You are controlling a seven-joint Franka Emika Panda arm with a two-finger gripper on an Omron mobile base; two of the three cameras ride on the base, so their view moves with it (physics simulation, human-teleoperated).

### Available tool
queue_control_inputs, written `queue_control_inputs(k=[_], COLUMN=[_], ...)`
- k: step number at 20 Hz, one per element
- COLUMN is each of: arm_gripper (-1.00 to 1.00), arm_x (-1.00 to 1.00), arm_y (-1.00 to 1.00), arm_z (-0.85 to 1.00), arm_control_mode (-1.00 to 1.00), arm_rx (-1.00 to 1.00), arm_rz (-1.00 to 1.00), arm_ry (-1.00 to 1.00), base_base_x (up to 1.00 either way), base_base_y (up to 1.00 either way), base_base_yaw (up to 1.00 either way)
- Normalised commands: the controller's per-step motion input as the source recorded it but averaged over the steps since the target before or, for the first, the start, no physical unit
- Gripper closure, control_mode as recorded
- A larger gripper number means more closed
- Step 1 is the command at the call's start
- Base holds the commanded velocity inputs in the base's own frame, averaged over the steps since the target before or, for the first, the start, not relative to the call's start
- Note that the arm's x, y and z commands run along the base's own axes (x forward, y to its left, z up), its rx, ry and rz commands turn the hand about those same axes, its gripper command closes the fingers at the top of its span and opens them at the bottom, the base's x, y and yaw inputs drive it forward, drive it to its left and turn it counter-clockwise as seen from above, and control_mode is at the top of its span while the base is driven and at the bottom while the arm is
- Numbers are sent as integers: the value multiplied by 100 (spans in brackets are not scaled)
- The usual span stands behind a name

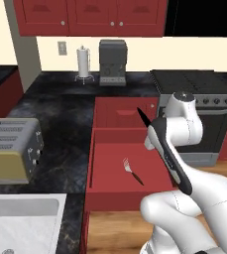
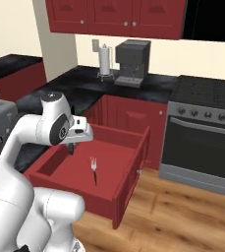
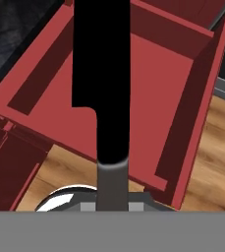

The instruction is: Pick up the metallic utensils from the counter and place them in the open drawer. Make sure not to pick up any wooden utensils.

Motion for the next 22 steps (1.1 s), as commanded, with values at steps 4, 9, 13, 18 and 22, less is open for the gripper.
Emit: queue_control_inputs(k=[4,9,13,18,22], arm_gripper=[100,100,100,100,100], arm_x=[0,0,0,0,1], arm_y=[0,0,0,0,0], arm_z=[0,0,0,0,0], arm_control_mode=[100,100,100,100,-100], arm_rx=[0,0,0,0,0], arm_rz=[0,0,0,0,0], arm_ry=[0,0,0,0,0], base_base_x=[20,24,19,0,0], base_base_y=[19,0,0,0,0], base_base_yaw=[-8,-1,0,0,0])
